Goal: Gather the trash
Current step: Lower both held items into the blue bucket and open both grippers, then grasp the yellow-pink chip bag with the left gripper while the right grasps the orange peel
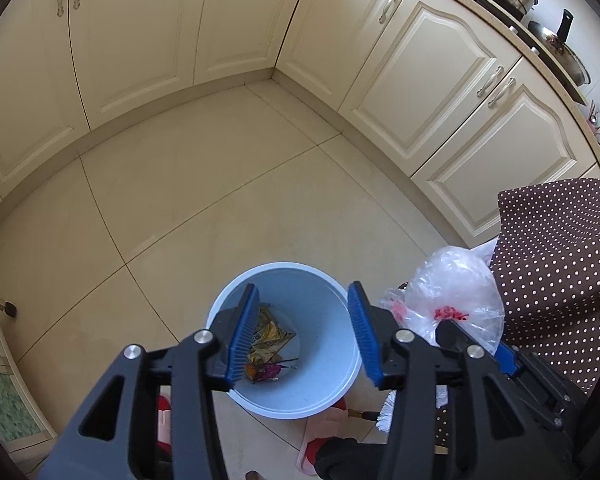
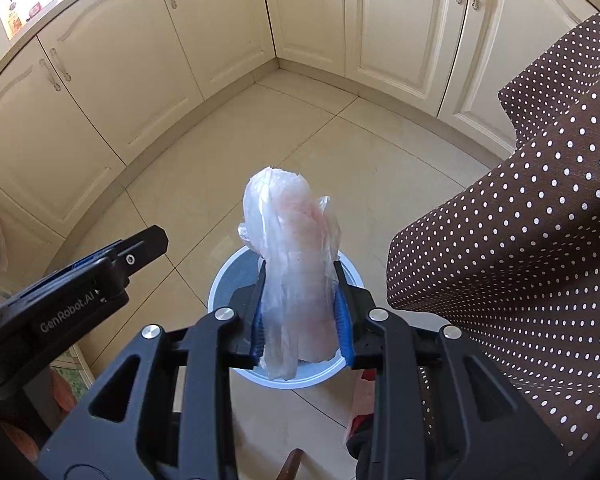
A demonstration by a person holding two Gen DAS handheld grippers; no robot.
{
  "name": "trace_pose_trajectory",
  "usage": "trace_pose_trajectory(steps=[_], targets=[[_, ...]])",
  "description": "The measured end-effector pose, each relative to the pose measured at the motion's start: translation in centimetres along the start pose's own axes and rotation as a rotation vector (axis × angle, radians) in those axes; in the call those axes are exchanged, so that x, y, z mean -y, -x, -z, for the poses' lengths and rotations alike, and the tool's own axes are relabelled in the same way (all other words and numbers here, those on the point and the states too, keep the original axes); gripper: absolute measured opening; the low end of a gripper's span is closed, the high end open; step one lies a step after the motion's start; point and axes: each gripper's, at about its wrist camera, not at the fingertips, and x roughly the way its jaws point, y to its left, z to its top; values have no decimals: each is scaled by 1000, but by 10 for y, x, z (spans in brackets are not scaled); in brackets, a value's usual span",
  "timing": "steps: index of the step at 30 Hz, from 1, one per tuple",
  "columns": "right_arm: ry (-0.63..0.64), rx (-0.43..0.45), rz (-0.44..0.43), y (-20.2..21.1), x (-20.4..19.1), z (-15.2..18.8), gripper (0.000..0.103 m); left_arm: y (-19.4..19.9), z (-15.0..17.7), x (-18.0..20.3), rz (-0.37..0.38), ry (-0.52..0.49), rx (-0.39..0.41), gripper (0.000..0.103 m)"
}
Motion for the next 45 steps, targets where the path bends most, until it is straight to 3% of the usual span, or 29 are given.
trace_pose_trajectory(steps=[10,13,25,35,45], targets=[[-1,6,-9,-2,-4,-4,33,4,-1,-4,-8,3,11,48],[-4,11,-10,-1,-5,-4,43,5,-3,-5,-11,-5,16,49],[6,59,-2,30,2,-5,43,33,-2,6,-75,-83,85,52],[10,210,18,125,15,-4,43,113,6,55,-37,-170,205,55],[-23,459,43,268,38,22,45,219,32,138,47,-312,367,63]])
